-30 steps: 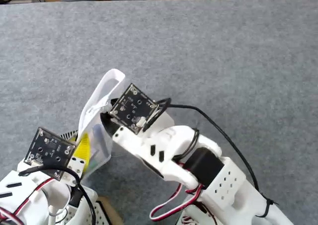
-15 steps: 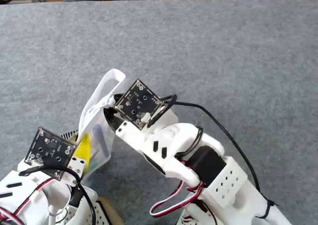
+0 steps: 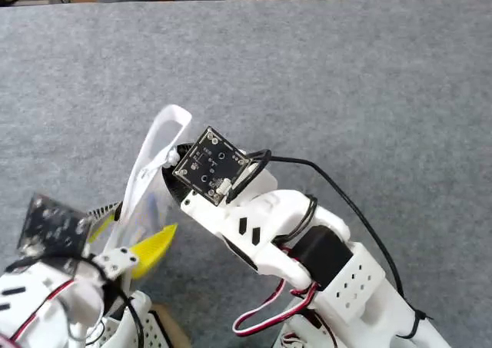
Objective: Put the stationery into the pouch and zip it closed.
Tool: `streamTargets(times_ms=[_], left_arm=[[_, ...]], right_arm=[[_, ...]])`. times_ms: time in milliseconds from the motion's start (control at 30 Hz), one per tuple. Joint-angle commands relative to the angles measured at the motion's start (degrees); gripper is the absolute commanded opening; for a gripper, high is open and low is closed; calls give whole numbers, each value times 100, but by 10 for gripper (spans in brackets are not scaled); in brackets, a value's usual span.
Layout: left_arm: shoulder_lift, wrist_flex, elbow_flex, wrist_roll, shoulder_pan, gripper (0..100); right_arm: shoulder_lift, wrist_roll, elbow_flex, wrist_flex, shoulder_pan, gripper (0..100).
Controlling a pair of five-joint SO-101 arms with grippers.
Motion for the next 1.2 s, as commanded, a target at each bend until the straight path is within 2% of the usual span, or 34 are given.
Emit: streamTargets(times_ms=[0, 233, 467, 633, 800, 900, 1033, 1167], left_arm=[[149, -18, -514, 44, 48, 296], [158, -35, -848, 35, 57, 296], [158, -79, -708, 18, 57, 296], [158, -545, -330, 18, 22, 296], [158, -677, -242, 9, 22, 296], [158, -677, -119, -369, 22, 292], [114, -677, 207, -782, 22, 174], [114, -879, 312, -879, 22, 56]], right_arm=[[-13, 44, -286, 26, 0, 12], [-13, 44, -286, 53, -9, 12], [-31, 35, -330, 211, -396, 12], [-48, 35, -312, 211, -369, 12], [-57, 35, -312, 211, -255, 12], [-57, 35, -330, 211, -255, 12], [-66, 35, -330, 211, -255, 12], [-66, 35, -330, 211, -255, 12]])
